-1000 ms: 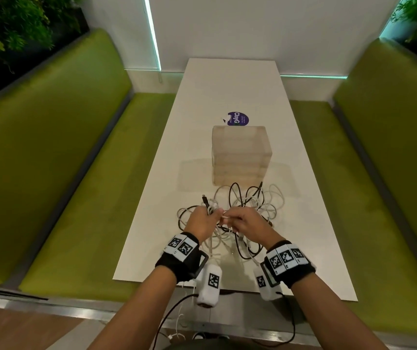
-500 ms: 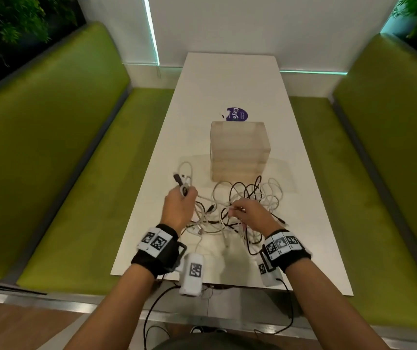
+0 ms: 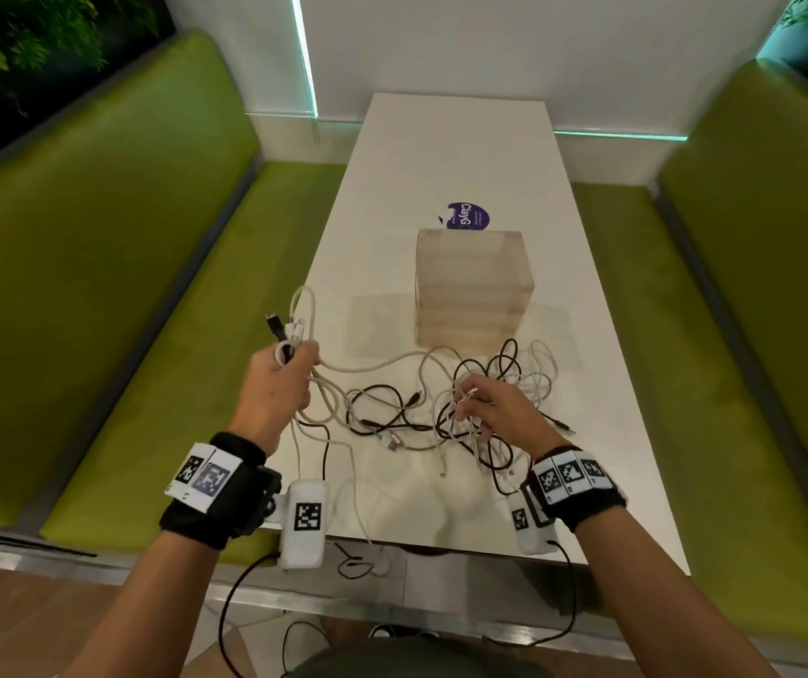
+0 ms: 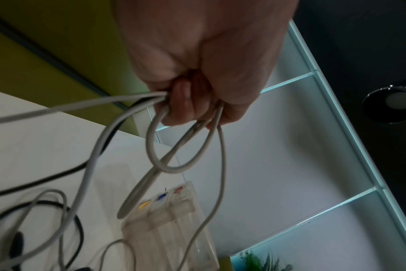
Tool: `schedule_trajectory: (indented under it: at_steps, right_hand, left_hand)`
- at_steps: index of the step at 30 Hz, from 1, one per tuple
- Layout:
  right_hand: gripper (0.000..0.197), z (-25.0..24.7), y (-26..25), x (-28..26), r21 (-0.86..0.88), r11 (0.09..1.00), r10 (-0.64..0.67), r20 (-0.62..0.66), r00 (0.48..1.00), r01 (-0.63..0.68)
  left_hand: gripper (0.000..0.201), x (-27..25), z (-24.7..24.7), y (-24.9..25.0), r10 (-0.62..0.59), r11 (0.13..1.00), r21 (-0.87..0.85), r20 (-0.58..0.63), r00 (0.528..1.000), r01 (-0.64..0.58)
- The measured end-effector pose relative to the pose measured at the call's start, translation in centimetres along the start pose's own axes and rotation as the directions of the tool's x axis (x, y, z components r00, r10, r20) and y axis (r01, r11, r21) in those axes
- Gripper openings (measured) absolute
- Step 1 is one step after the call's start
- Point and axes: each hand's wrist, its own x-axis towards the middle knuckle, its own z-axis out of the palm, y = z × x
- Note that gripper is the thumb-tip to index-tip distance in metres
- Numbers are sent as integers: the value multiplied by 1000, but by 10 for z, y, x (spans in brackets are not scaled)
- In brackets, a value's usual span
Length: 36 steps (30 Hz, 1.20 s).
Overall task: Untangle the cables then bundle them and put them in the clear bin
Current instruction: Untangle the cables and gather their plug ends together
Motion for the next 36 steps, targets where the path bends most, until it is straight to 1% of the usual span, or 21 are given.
schedule_trajectory:
  at_steps: [2,4,6,7,9,12,13,14,15,17,19,20,21,22,23,24,25,27,30,33,36]
  right_hand:
    - [10,-3,-5,-3,30,998,-48,19,999,48]
    - [14,-5,-16,-9,63,989,-134,35,990,132]
    - [25,-5,-35,-15,107,972,-216,52,975,210]
    - [32,-5,-45,-18,129,966,-232,62,971,223]
    - [43,-4,-67,-25,182,962,-226,106,968,205]
    - [74,2,-88,-30,245,949,-251,211,945,197]
    - [79,5,-92,-31,268,946,-248,238,939,182]
    - [79,6,-94,-32,282,947,-229,257,939,154]
    - [74,7,-95,-33,270,954,-203,266,942,130]
    - [51,7,-96,-33,159,979,-166,262,951,127]
    - [24,7,-92,-32,64,987,-158,222,962,147]
    - [18,8,-90,-32,67,987,-155,200,968,144]
    - [20,8,-88,-33,88,986,-153,178,972,139]
    - [20,8,-85,-35,122,984,-152,173,973,132]
    - [16,7,-84,-38,164,977,-165,186,968,135]
    - [13,7,-83,-41,207,967,-191,215,958,147]
    - [14,7,-83,-44,245,957,-215,253,943,153]
    - [19,10,-86,-49,320,939,-231,322,918,124]
    - [15,24,-91,-51,372,921,-257,349,901,119]
    - [18,35,-92,-52,433,896,-249,306,919,98]
    - [15,34,-89,-55,468,880,-232,267,935,85]
  left_hand:
    - [28,-3,1,-6,-8,999,34,57,998,6]
    - [25,-7,4,-10,-30,997,70,135,990,21]
    - [27,-13,9,-11,-62,993,114,238,969,36]
    - [29,-16,11,-10,-73,991,132,306,949,34]
    - [29,-23,18,-9,-103,984,178,443,891,25]
    - [25,-30,27,-7,-165,964,265,600,783,0]
    - [25,-32,28,-7,-185,959,284,642,744,-7]
    - [26,-33,29,-7,-201,956,294,673,712,-7]
    - [27,-34,29,-7,-211,955,298,691,692,-6]
    - [29,-37,28,-7,-216,953,302,706,674,-10]
    - [33,-40,28,-7,-204,954,299,703,681,-22]
    - [34,-41,27,-6,-184,960,279,689,701,-22]
    - [31,-41,27,-6,-161,970,241,658,735,-3]
    - [23,-40,27,-6,-139,982,184,611,779,31]
    - [20,-39,26,-6,-119,991,116,549,827,65]
    - [26,-37,25,-7,-114,994,59,487,866,97]
    - [26,-35,24,-9,-116,993,21,444,888,119]
    - [21,-35,25,-11,-100,993,-13,426,899,117]
    - [24,-39,32,-11,-61,997,-6,460,886,72]
    - [21,-39,34,-11,-38,999,40,465,884,21]
    - [23,-38,29,-13,-44,999,26,460,887,36]
